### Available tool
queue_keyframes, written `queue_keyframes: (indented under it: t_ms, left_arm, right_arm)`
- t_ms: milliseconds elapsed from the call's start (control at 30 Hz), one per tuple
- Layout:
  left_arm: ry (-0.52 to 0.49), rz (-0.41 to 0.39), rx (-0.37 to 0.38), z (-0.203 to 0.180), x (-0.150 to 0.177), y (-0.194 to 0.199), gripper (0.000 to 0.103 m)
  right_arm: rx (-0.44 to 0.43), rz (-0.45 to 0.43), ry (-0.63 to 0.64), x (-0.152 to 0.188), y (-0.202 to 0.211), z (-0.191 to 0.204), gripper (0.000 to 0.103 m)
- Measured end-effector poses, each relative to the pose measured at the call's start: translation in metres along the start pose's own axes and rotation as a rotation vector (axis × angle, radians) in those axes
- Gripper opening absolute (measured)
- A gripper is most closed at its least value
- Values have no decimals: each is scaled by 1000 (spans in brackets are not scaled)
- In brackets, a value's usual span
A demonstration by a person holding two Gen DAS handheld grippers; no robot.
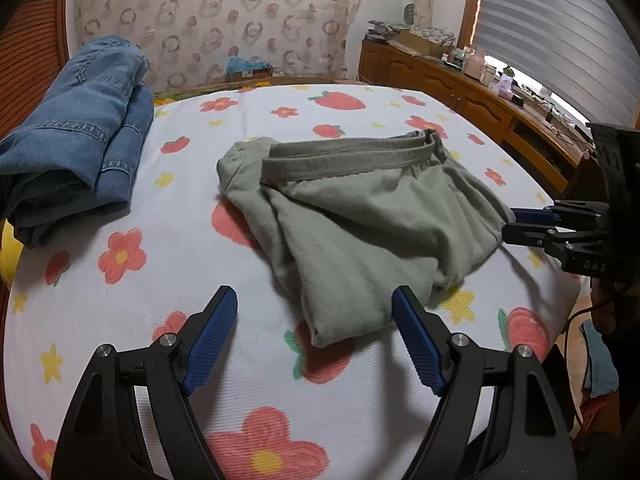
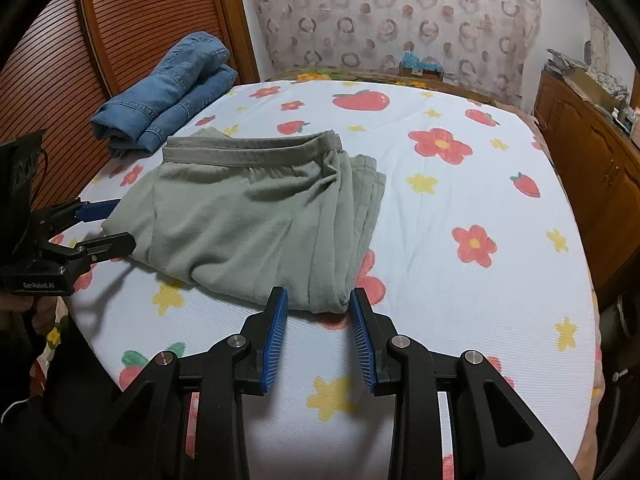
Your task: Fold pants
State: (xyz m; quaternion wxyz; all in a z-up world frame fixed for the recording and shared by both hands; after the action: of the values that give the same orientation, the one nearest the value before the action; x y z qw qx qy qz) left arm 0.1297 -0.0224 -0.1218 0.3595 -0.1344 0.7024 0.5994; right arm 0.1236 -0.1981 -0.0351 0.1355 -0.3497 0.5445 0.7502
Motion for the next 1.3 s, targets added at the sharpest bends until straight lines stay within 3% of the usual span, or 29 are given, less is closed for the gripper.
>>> queue_keyframes:
  t_ms: [133, 167, 200, 300, 333, 467, 600, 767, 867, 1067, 1300]
  left_arm:
    - [-4, 7, -7, 1, 3, -2, 80]
    - [-7, 7, -11, 1, 3, -2, 80]
    - [-7, 8, -12, 2, 3, -2, 80]
    - [-9, 9, -20, 3, 4, -2, 80]
    - [-9, 8, -19, 3, 3, -3, 80]
    - [-3, -1, -14, 3, 4, -2, 79]
    - [-17, -38, 41, -3, 7, 7, 53]
    - [-39, -49, 82, -10, 5, 8, 32]
    - [-25, -66, 86, -8, 4, 9, 14]
    - [11, -107, 82, -8, 3, 34, 12]
    - [-9, -87, 93, -16, 18, 56, 12]
  right_arm:
    - [-2, -6, 14, 2, -1, 0, 32]
    - [-5, -7, 17, 2, -1, 0, 27]
    - [-7, -5, 20, 3, -1, 0, 16]
    - [-1, -31, 10, 2, 6, -6, 8]
    - [30, -50, 10, 1, 10, -8, 7]
    - [12, -51, 0, 3, 14, -9, 7]
    - [9, -36, 8, 7, 7, -6, 7]
    - [0, -33, -6, 4, 4, -10, 8]
    - [-8, -36, -11, 4, 4, -11, 8]
    - [-29, -63, -2, 7, 22, -6, 7]
    - [-46, -61, 32, 23, 42, 7, 8]
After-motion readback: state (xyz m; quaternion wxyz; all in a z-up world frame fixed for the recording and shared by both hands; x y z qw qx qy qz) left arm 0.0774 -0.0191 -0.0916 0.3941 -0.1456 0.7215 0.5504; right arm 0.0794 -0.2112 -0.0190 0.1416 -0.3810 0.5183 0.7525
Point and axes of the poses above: each gripper's, at about its wrist camera, not at the fingertips, and y roughly against the way its jaws point, z to its left, x to its underside, the point moved 1 cm from there along -y, roughly the way its jaws point, and after that the axes turned 6 degrees about -y, right-handed, at the moved point
